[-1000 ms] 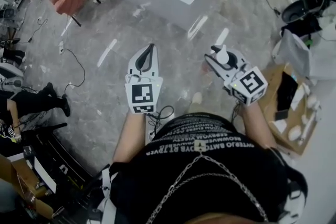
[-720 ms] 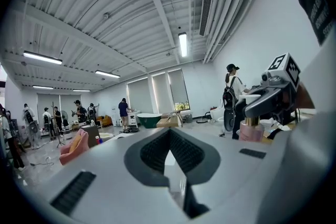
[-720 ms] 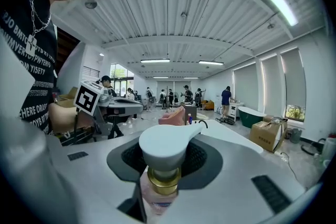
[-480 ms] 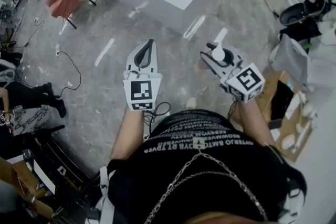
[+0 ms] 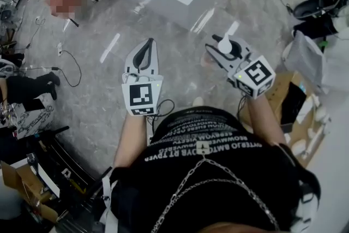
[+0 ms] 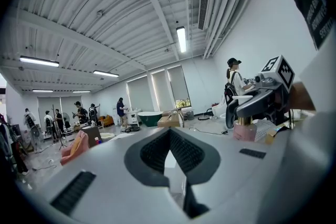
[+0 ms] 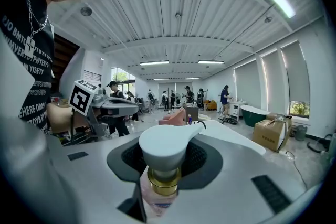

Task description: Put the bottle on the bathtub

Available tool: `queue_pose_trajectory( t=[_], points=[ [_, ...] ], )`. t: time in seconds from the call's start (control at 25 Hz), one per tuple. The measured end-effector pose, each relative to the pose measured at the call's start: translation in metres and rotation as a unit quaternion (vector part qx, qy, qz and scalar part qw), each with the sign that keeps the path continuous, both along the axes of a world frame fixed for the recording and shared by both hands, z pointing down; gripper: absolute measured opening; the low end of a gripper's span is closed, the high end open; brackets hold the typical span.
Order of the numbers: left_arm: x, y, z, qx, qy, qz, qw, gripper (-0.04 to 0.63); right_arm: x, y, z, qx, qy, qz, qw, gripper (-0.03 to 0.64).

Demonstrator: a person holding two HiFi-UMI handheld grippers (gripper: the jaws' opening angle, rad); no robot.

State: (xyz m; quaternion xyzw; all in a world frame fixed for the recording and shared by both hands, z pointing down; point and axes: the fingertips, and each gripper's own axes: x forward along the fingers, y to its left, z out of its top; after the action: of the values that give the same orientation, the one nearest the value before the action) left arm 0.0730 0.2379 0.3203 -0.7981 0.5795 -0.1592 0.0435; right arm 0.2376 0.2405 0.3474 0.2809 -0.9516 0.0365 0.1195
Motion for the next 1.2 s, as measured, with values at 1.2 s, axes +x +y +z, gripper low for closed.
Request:
queue_pose_trajectory(
  t=[1.2],
  points=[
    [-0.065, -0.069, 0.02, -0.025, 0.01, 0.043, 0.9987, -0.003, -0.077, -0.06, 0.013, -0.017, -0.011, 0.034, 0.999, 0.124]
  ],
)
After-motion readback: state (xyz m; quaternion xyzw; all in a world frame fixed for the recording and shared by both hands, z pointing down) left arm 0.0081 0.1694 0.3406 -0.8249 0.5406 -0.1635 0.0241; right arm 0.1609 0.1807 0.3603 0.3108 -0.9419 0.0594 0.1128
